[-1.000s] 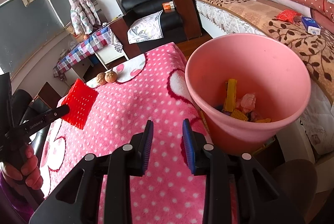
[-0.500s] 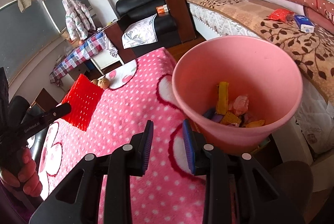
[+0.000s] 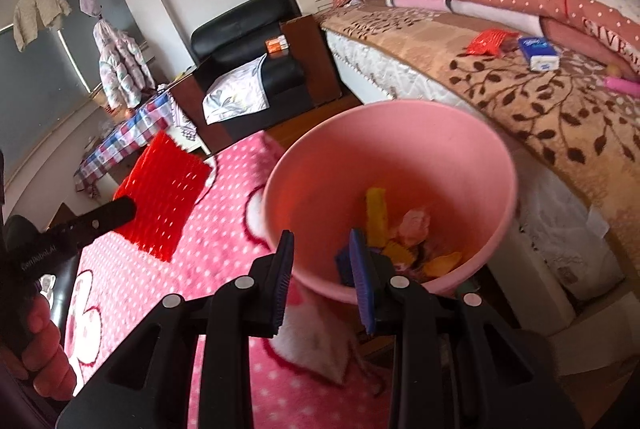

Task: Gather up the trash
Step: 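Carry the red net in the left tool over the pink bucket, then open the left tool to drop the red net into the bucket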

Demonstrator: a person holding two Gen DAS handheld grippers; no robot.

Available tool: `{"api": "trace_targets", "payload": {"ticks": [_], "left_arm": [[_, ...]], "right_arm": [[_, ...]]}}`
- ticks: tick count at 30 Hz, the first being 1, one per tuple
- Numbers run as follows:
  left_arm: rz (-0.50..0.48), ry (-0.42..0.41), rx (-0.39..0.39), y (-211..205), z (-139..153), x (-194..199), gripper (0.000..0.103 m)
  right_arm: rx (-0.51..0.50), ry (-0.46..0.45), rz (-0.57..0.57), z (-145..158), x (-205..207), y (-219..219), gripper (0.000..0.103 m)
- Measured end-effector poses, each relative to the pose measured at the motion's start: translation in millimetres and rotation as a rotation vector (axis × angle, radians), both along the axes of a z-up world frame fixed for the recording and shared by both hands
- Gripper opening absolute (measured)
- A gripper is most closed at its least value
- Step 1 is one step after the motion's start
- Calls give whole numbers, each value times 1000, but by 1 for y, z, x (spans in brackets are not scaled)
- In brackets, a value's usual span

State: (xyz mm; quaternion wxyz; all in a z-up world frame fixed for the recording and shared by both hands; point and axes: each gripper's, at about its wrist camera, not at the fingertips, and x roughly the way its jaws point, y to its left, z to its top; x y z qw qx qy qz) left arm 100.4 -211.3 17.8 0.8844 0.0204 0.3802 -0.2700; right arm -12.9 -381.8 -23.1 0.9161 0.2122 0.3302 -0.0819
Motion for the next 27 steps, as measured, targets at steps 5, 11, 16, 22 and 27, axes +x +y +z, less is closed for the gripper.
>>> {"api": "trace_targets", "payload": {"ticks": [5, 11, 16, 22, 27], "left_arm": [[-63, -3, 2, -36, -2, 2, 10], [-99, 26, 7, -67, -12, 9, 10], [-116, 34, 24, -87, -19, 14, 10], [-131, 65, 22, -102, -27, 17, 10], [-150, 64, 22, -109, -27, 13, 18]], "right_arm": [[-15, -1, -17, 0, -2, -9, 29], [-10, 9, -28, -2, -1, -18, 29], [-9, 9, -34, -2, -1, -25, 29], [-30, 4, -41, 1, -2, -31, 29], [-28, 10, -48, 0, -3, -35, 29]]}}
